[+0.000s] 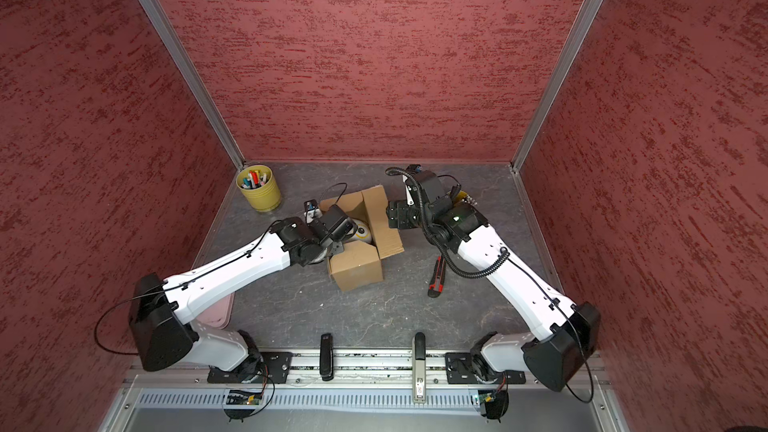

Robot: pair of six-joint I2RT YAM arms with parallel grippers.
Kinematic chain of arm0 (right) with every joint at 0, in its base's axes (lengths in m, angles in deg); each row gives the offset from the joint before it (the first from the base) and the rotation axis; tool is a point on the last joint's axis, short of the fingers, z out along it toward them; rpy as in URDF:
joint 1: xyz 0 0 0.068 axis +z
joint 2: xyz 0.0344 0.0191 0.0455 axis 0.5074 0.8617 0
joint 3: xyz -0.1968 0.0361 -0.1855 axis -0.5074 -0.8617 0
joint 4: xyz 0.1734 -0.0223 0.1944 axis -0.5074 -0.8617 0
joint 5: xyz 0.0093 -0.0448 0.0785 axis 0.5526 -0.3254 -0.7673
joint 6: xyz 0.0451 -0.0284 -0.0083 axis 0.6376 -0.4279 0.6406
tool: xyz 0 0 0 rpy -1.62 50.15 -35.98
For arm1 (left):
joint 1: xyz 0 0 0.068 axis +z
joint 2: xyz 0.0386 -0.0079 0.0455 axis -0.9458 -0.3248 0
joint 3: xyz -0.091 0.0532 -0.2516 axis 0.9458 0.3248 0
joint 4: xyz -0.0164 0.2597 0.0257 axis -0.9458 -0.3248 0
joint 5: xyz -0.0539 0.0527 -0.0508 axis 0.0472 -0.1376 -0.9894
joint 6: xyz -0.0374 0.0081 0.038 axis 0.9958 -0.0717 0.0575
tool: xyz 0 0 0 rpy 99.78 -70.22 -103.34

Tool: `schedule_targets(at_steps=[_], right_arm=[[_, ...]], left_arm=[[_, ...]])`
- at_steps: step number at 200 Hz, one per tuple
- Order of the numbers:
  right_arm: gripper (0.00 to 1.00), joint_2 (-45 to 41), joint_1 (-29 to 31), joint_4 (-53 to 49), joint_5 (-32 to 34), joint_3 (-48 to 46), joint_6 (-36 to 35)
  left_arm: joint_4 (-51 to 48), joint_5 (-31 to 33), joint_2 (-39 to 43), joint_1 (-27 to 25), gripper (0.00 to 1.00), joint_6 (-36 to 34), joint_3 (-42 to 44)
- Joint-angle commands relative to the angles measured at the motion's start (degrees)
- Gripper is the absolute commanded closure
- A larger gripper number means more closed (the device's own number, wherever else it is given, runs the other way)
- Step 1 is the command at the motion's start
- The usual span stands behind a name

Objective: Unpack the express box

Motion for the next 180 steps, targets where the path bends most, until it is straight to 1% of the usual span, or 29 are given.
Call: schedule_targets(at_steps=[1, 30, 41, 44, 47, 54, 70, 89, 94, 97, 98, 101, 103, 111, 118, 128, 132, 136, 153, 163, 180], right_arm=[[0.16, -3.38, -0.16, 1.85, 0.83, -1.73, -0.7], [0.15, -6.32, -0.16, 0.63, 4.61, -3.91, -0.56], [0.14, -7.56, -0.16, 0.1, 5.32, -4.58, -0.58], [0.14, -7.79, -0.16, -0.05, 5.58, -4.8, -0.58], [0.14, -8.2, -0.16, -0.14, 5.71, -4.95, -0.6], [0.13, -9.04, -0.16, -0.32, 5.86, -5.45, -0.72], [0.12, -10.76, -0.29, -0.71, 6.25, -6.46, -1.12], [0.11, -11.96, -0.33, -1.2, 6.19, -7.35, -1.55], [0.11, -12.11, -0.33, -1.37, 6.1, -7.45, -1.65], [0.11, -12.17, -0.33, -1.46, 6.09, -7.46, -1.66], [0.1, -12.19, -0.33, -1.49, 6.09, -7.47, -1.66], [0.11, -12.26, -0.33, -1.65, 6.09, -7.49, -1.71], [0.1, -12.32, -0.33, -1.68, 6.09, -7.47, -1.76], [0.1, -12.52, -0.38, -1.94, 6.09, -7.6, -1.84], [0.1, -12.81, -0.33, -1.95, 6.22, -7.77, -1.77], [0.1, -13.12, -0.41, -1.95, 6.09, -7.95, -1.66], [0.1, -13.24, -0.38, -1.95, 6.09, -7.91, -1.66], [0.1, -13.3, -0.42, -1.95, 6.13, -7.98, -1.58], [0.1, -13.36, -0.46, -1.86, 6.18, -7.84, -1.34], [0.1, -13.21, -0.43, -1.82, 6.2, -7.57, -0.99], [0.1, -12.52, -0.48, -1.48, 5.38, -6.91, -0.16]], left_arm=[[-12.14, 6.25, -2.15, 0.07, 1.0, 18.19, -0.82], [-18.9, 8.63, -4.67, -1.84, 1.0, 36.7, 0.37], [-22.93, 9.07, -6.42, -2.98, 1.0, 44.13, -0.53], [-24.09, 9.15, -6.97, -3.31, 1.0, 44.78, -0.94], [-24.92, 9.24, -7.51, -3.59, 1.0, 47.63, -1.44], [-27.24, 9.64, -8.8, -4.51, 1.0, 50.93, -2.72], [-30.05, 9.94, -11.38, -6.32, 1.0, 55.94, -5.82], [-29.29, 9.34, -13.74, -7.58, 1.0, 56.85, -9.03], [-28.92, 9.2, -14.13, -7.83, 0.89, 56.83, -9.77], [-28.73, 9.11, -14.45, -8.02, 0.78, 56.87, -10.15], [-28.7, 9.09, -14.54, -8.09, 0.76, 56.89, -10.27], [-28.6, 8.93, -14.76, -8.25, 0.61, 56.98, -10.76], [-28.52, 8.81, -14.91, -8.37, 0.56, 57.06, -11.01], [-28.18, 8.96, -15.28, -8.89, 0.51, 57.09, -11.98], [-27.9, 9.27, -15.42, -9.41, 0.44, 57.17, -12.53], [-27.86, 9.12, -15.27, -9.88, 0.27, 57.96, -12.91], [-27.82, 9.01, -15.08, -9.99, 0.19, 58.39, -12.94], [-27.62, 8.91, -14.85, -10.09, 0.13, 58.49, -12.85], [-26.44, 9.51, -12.85, -10.71, 0.0, 57.99, -12.31], [-26.14, 10.19, -11.29, -11.12, 0.0, 57.24, -12.07], [-24.81, 11.37, -7.98, -11.42, 0.0, 53.66, -11.41]])
